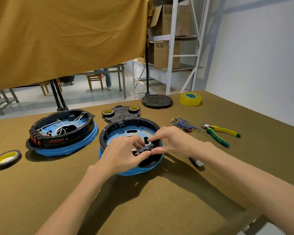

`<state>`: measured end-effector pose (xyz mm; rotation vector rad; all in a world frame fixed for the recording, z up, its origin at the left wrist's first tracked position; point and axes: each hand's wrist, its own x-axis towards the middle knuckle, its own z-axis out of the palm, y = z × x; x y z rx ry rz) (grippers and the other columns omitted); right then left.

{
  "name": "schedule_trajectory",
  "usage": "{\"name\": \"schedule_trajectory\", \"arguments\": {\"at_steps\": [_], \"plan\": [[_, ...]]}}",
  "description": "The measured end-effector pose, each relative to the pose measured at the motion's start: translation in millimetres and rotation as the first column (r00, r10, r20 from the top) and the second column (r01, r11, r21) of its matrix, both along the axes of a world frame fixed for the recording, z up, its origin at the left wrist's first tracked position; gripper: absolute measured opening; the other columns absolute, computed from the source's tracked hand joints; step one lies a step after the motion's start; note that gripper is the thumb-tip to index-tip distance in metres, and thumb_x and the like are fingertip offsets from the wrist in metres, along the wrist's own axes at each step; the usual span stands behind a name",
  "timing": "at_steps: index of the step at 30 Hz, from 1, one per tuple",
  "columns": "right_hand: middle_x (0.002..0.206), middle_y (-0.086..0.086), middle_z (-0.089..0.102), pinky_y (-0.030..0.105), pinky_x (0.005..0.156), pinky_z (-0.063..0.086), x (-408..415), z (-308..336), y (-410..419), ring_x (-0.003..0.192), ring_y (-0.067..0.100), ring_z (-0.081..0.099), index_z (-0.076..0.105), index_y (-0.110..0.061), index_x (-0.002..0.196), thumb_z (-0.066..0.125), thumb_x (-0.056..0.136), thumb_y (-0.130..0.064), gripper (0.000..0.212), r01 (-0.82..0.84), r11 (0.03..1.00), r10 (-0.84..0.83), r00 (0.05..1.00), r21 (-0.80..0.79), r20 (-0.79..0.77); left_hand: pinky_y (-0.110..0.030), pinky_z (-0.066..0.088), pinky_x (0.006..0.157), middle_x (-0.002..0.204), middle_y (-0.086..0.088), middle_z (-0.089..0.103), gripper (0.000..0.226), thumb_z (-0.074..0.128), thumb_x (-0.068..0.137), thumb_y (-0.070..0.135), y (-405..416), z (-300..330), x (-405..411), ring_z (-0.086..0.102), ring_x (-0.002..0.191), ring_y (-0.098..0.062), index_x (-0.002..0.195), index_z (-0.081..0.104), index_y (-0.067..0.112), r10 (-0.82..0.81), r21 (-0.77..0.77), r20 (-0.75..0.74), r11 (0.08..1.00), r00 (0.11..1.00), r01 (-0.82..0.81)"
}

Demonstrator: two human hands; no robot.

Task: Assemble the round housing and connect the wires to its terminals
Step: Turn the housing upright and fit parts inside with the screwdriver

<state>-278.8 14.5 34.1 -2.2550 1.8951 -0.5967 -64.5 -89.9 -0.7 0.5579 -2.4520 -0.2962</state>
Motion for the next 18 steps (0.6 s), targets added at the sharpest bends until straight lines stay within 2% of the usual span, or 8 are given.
{"name": "schedule_trajectory", "arguments": {"at_steps": [2,4,6,8,11,14,18], "plan": [[0.127,-0.006,0.066,0.033,0.099,0.052,1,1,0,0.114,0.003,0.056,0.068,-0.027,0.133,0.075,0.087,-0.048,0.05,0.011,1.0,-0.01,1.0,-0.015,0.022,-0.017,0.051,0.074,0.091,0.022,0.071,0.05,0.054,0.083,0.076,1,0,0,0.066,0.082,0.0,0.109,0.068,0.035,0.009,-0.018,0.005,1.0,1.0,-0.009],[0.128,-0.008,0.067,0.025,0.098,0.05,-1,2,2,0.114,-0.001,0.056,0.066,-0.025,0.135,0.076,0.087,-0.049,0.055,-0.011,1.0,0.012,0.999,-0.022,0.041,-0.018,0.052,0.076,0.092,0.021,0.072,0.057,0.051,0.082,0.08,3,0,2,0.066,0.082,0.0,0.113,0.068,0.035,0.027,-0.032,0.01,0.999,1.0,-0.027],[0.133,-0.008,0.066,0.02,0.097,0.046,-5,5,4,0.119,-0.002,0.054,0.065,-0.025,0.136,0.076,0.086,-0.053,0.059,-0.014,1.0,0.014,1.0,-0.013,-0.004,-0.018,0.055,0.073,0.09,0.02,0.072,0.069,0.045,0.079,0.089,7,1,1,0.065,0.078,0.002,0.113,0.068,0.034,0.05,-0.02,0.016,0.999,0.999,-0.05],[0.133,-0.005,0.066,0.028,0.101,0.05,-10,8,4,0.122,0.004,0.056,0.069,-0.023,0.13,0.075,0.086,-0.052,0.053,0.001,1.0,0.0,0.998,0.003,-0.062,-0.017,0.055,0.067,0.086,0.019,0.072,0.083,0.036,0.073,0.098,11,2,-2,0.064,0.073,0.004,0.11,0.07,0.033,0.081,-0.012,0.017,0.997,0.997,-0.08],[0.12,-0.003,0.069,0.039,0.098,0.053,-11,9,1,0.113,0.01,0.059,0.075,-0.022,0.118,0.077,0.085,-0.05,0.043,0.01,1.0,-0.008,0.996,0.02,-0.084,-0.015,0.053,0.061,0.082,0.019,0.071,0.09,0.028,0.071,0.101,13,3,-5,0.063,0.069,0.005,0.105,0.072,0.031,0.1,-0.002,0.009,0.995,0.995,-0.1],[0.11,-0.005,0.069,0.04,0.092,0.054,-10,9,-3,0.106,0.008,0.06,0.078,-0.022,0.111,0.08,0.081,-0.051,0.041,0.023,1.0,-0.023,0.999,0.005,-0.03,-0.01,0.048,0.058,0.081,0.019,0.071,0.088,0.029,0.072,0.1,10,5,-4,0.062,0.068,0.006,0.105,0.073,0.031,0.078,0.006,0.021,0.997,0.997,-0.078],[0.107,-0.008,0.067,0.038,0.089,0.056,-13,10,-4,0.102,0.005,0.06,0.079,-0.024,0.107,0.079,0.079,-0.055,0.042,0.014,0.999,-0.014,1.0,0.029,0.005,-0.01,0.047,0.057,0.079,0.02,0.07,0.083,0.031,0.074,0.098,7,4,-4,0.063,0.068,0.005,0.103,0.074,0.033,0.062,0.001,0.033,0.998,0.998,-0.062]]}}
